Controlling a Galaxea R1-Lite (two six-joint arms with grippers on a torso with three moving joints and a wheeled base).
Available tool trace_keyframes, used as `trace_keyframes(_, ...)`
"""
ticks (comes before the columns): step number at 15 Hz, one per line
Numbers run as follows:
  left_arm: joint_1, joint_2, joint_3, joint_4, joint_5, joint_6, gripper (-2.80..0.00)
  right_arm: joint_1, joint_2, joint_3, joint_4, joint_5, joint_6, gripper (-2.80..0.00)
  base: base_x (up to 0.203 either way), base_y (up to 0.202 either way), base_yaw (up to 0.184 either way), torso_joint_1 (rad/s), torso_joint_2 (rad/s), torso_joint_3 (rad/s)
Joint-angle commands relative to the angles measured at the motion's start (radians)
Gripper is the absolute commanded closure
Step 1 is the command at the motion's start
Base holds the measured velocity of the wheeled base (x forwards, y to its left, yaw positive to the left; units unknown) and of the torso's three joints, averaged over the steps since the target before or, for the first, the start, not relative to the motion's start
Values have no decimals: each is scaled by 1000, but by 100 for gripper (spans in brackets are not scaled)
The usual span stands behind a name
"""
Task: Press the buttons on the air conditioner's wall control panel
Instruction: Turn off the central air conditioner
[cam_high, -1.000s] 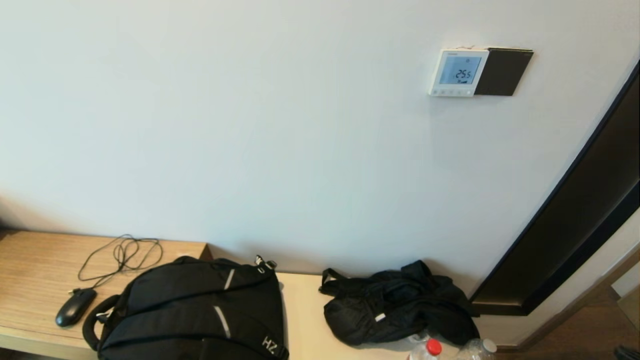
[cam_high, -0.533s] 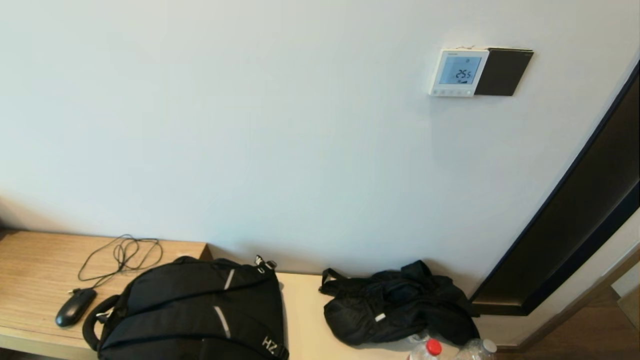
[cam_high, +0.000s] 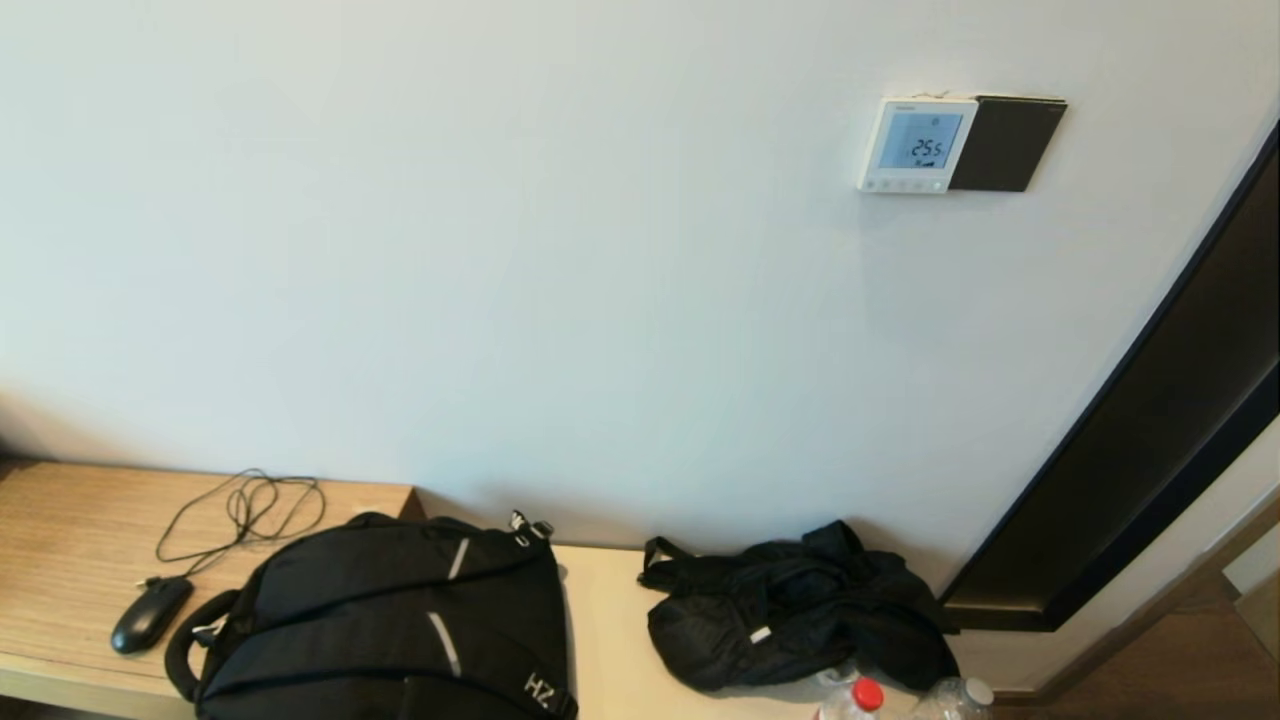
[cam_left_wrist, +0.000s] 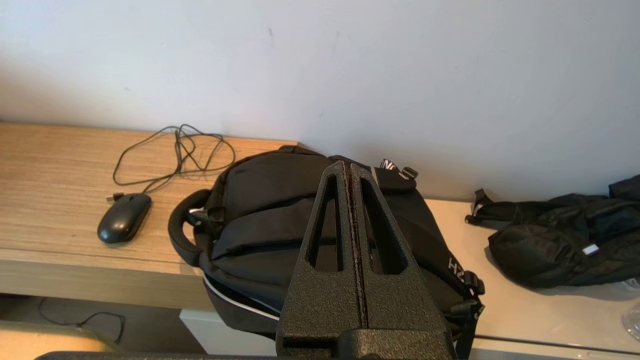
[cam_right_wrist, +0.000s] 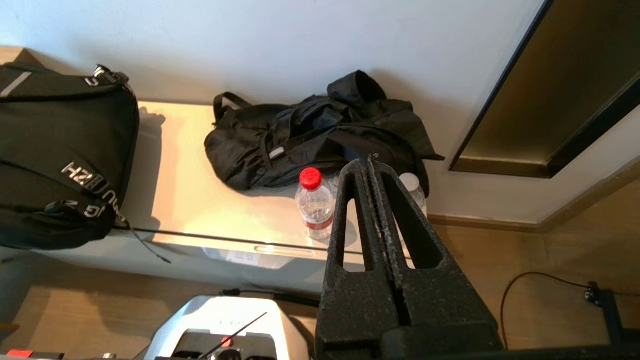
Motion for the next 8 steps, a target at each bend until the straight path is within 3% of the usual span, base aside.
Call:
trace_keyframes(1,0,0,0,0,0,0,0,-2,-48,11,-6,-1,-1,0,0,0,0,0,0,0)
trace_keyframes(8,0,0,0,0,0,0,0,-3,-121,45,-70,-4,1,0,0,0,0,0,0,0)
